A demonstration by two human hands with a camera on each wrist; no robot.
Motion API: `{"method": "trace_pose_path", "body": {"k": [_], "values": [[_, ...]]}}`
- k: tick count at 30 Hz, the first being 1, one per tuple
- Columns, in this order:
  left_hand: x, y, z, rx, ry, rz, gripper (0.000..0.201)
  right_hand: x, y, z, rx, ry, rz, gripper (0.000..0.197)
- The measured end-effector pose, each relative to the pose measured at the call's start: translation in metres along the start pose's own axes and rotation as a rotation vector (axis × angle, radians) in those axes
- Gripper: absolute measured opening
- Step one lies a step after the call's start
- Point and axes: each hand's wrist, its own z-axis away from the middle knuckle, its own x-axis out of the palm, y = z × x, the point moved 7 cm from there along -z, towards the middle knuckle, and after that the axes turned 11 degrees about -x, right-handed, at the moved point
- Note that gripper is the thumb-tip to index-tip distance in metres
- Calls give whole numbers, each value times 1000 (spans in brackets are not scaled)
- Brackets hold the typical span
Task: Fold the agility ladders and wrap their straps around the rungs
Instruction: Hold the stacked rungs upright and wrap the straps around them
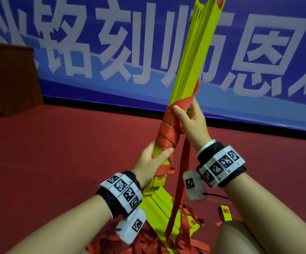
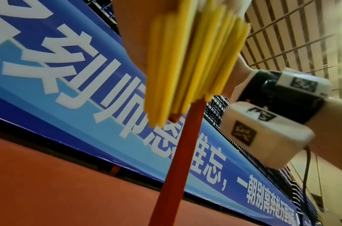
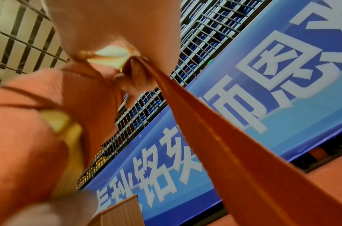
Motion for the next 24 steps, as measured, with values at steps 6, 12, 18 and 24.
{"method": "trace_pose_path", "body": {"k": [6, 12, 18, 24], "values": [[-26, 9, -6, 187, 209, -175, 43, -2, 1, 0, 154, -173, 175, 34], [-42, 9, -12, 219, 276, -259, 62, 0, 19, 9, 296, -232, -64, 26], [-41, 2, -14, 149, 390, -441, 81, -6, 20, 2, 279, 61, -30, 46], [-28, 4, -10, 262, 524, -720, 61, 9, 19, 10, 230, 133, 22, 70]]}}
